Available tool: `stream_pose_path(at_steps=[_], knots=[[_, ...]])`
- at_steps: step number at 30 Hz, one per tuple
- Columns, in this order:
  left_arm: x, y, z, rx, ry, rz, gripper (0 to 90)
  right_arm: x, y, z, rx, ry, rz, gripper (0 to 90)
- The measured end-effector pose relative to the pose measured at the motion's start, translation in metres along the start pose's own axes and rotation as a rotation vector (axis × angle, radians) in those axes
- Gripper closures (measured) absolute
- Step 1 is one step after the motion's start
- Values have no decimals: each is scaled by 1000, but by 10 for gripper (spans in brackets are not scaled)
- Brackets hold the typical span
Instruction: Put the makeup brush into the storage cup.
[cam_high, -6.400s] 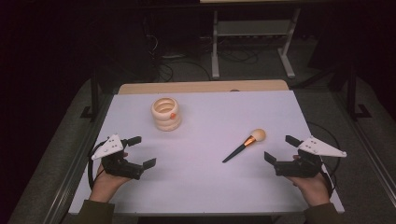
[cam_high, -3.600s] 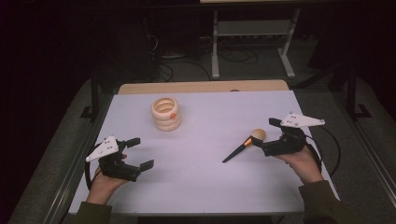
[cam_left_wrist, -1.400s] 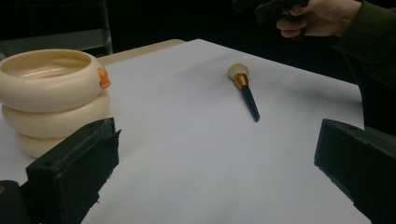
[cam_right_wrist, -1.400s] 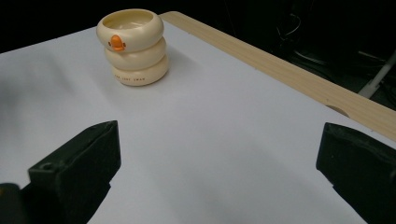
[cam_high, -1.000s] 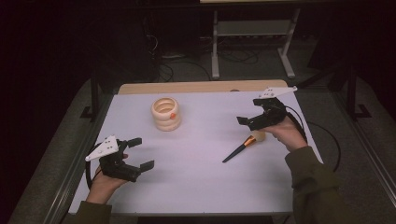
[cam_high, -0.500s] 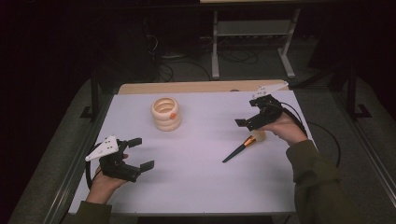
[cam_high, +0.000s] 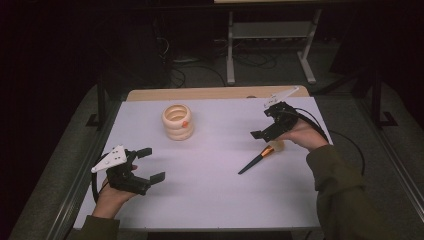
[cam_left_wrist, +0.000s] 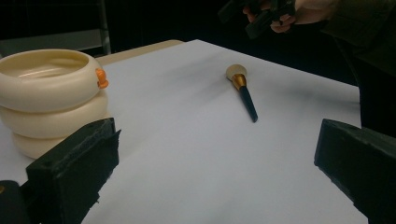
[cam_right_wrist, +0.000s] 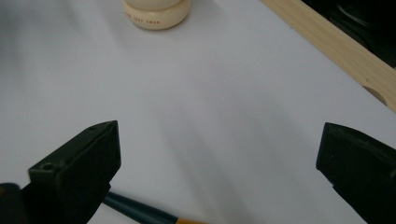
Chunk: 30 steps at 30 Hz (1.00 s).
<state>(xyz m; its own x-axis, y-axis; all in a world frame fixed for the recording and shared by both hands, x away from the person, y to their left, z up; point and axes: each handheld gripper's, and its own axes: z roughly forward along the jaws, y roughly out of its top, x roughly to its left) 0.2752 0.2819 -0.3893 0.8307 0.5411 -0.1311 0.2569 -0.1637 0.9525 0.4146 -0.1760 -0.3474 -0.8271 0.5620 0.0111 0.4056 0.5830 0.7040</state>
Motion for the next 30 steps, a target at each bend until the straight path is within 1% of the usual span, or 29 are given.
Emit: stream_pose_path(at_steps=[3, 6, 7, 8, 9, 11, 13, 14, 15, 16, 17, 20, 21, 23, 24, 25, 26, 28, 29, 30], knots=[[0, 0, 0, 1, 0, -5, 0, 0, 0, 3, 31, 10, -17, 0], [0, -1, 0, 3, 0, -4, 0, -2, -1, 5, 41, 14, -33, 0], [0, -1, 0, 4, 0, -4, 0, -1, -1, 5, 49, 18, -23, 0], [0, -1, 0, 4, 0, -4, 0, -1, -1, 5, 49, 18, -23, 0], [0, -1, 0, 5, 0, -6, 0, -2, -1, 5, 59, 20, -29, 0], [0, -1, 1, 6, -1, -6, 0, -1, -1, 6, 76, 23, -28, 0], [0, -1, 1, 8, -1, -4, 0, -2, -1, 7, 93, 20, -50, 0], [0, -1, 1, 8, -1, -4, 0, -2, -1, 7, 93, 20, -50, 0], [0, -1, 1, 8, -1, -7, 0, -2, -1, 8, 111, 19, -64, 0], [0, -1, 1, 8, 0, -8, 0, -2, -1, 9, 119, 19, -68, 0], [0, -1, 1, 8, 0, -8, 0, -3, -1, 11, 128, 25, -87, 0], [0, -1, 0, 4, -2, -10, 0, -3, -1, 14, 156, 42, -91, 0], [0, -1, 0, 4, -2, -10, 0, -3, -1, 14, 156, 42, -91, 0], [0, -1, 0, 3, -3, -12, 0, -4, -2, 17, 171, 56, -109, 0], [0, -2, 1, 4, -3, -13, 0, -4, -3, 20, 196, 59, -116, 0], [0, -2, 1, 3, -6, -14, 0, -3, -3, 21, 208, 64, -119, 8], [0, -2, 1, 3, -6, -14, 0, -3, -3, 21, 208, 64, -119, 8], [0, -2, 1, 5, -7, -13, 0, -3, -2, 22, 220, 63, -138, 41], [0, -2, 1, 6, -7, -13, 0, -4, -2, 23, 231, 67, -149, 43], [0, -2, 1, 4, -7, -15, 0, -4, -2, 23, 231, 67, -149, 43]])
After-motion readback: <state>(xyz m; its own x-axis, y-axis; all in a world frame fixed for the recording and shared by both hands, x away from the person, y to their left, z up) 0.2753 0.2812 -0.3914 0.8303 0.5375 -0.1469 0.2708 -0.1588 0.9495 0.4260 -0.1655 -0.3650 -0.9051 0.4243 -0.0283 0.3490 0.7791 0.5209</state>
